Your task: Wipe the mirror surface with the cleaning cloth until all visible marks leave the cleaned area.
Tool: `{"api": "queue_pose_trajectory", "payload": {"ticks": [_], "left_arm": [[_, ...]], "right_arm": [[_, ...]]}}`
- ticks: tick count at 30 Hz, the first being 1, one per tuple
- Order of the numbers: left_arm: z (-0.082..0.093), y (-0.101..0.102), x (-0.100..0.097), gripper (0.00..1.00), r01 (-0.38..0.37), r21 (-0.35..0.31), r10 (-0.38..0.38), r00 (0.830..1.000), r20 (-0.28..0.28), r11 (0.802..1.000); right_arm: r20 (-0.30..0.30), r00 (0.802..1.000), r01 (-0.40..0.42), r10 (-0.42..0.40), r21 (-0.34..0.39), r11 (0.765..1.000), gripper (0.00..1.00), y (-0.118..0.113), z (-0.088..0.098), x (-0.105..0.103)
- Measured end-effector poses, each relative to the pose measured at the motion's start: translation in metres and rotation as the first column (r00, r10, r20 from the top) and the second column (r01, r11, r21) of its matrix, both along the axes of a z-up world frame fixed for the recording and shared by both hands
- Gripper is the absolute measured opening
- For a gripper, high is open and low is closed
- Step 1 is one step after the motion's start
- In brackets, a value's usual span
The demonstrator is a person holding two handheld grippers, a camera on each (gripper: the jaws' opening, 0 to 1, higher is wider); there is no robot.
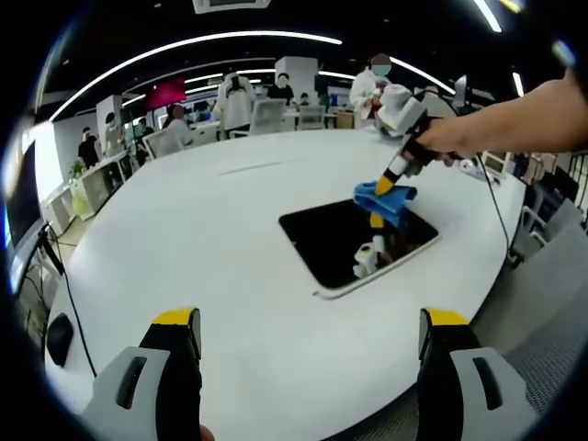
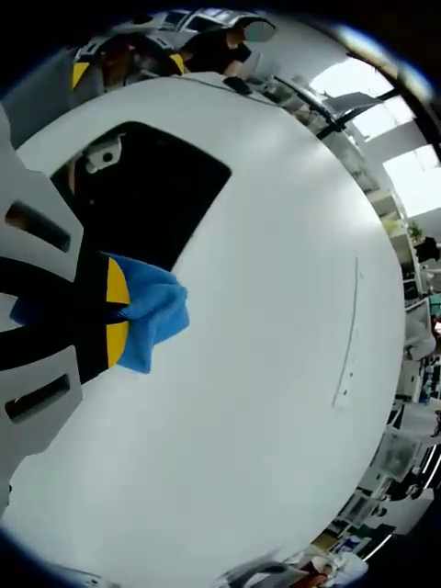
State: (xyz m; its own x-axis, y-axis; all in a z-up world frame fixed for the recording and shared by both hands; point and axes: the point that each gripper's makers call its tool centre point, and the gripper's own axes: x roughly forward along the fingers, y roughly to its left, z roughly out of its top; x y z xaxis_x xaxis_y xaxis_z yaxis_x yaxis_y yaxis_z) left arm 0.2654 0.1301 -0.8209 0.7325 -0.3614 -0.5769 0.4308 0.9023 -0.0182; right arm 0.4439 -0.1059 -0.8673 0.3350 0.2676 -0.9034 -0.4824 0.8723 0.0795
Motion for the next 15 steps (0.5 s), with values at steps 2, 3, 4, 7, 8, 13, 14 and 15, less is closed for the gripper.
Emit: {"api": "queue_pose_trajectory", "payload": {"ticks": [2, 3, 4, 7, 8, 13, 14, 15], "left_arm": [[0.000, 0.000, 0.000, 0.99, 0.001, 0.000, -0.001, 1.000, -0.001, 1.000], [0.000, 0.000, 0.000, 0.99, -0.001, 0.000, 0.001, 1.000, 0.000, 1.000], [0.000, 0.000, 0.000, 0.99, -0.001, -0.001, 0.001, 1.000, 0.000, 1.000], [0.000, 0.000, 0.000, 0.99, -0.001, -0.001, 0.001, 1.000, 0.000, 1.000], [0.000, 0.000, 0.000, 0.99, -0.001, 0.001, 0.001, 1.000, 0.000, 1.000], [0.000, 0.000, -0.001, 0.99, 0.001, 0.001, -0.001, 1.000, -0.001, 1.000], [0.000, 0.000, -0.001, 0.99, 0.001, 0.001, -0.001, 1.000, -0.001, 1.000], [-0.001, 0.000, -0.001, 0.99, 0.003, 0.002, -0.003, 1.000, -0.002, 1.000]], "right_arm": [[0.002, 1.000, -0.001, 0.001, -0.003, 1.000, 0.00, 0.000, 0.001, 0.002], [0.003, 1.000, 0.000, 0.000, -0.003, 1.000, 0.00, 0.000, 0.001, 0.003], [0.005, 1.000, -0.003, 0.003, -0.007, 1.000, 0.00, 0.000, 0.000, 0.004], [-0.001, 1.000, -0.001, 0.001, -0.013, 1.000, 0.00, 0.000, 0.000, 0.007], [0.000, 1.000, -0.004, 0.004, -0.014, 1.000, 0.00, 0.000, 0.000, 0.007], [-0.001, 1.000, -0.006, 0.006, -0.017, 1.000, 0.00, -0.002, -0.007, 0.017], [-0.002, 1.000, -0.006, 0.006, -0.015, 1.000, 0.00, -0.002, -0.008, 0.018], [-0.002, 1.000, -0.007, 0.007, -0.014, 1.000, 0.00, -0.002, -0.006, 0.015]]}}
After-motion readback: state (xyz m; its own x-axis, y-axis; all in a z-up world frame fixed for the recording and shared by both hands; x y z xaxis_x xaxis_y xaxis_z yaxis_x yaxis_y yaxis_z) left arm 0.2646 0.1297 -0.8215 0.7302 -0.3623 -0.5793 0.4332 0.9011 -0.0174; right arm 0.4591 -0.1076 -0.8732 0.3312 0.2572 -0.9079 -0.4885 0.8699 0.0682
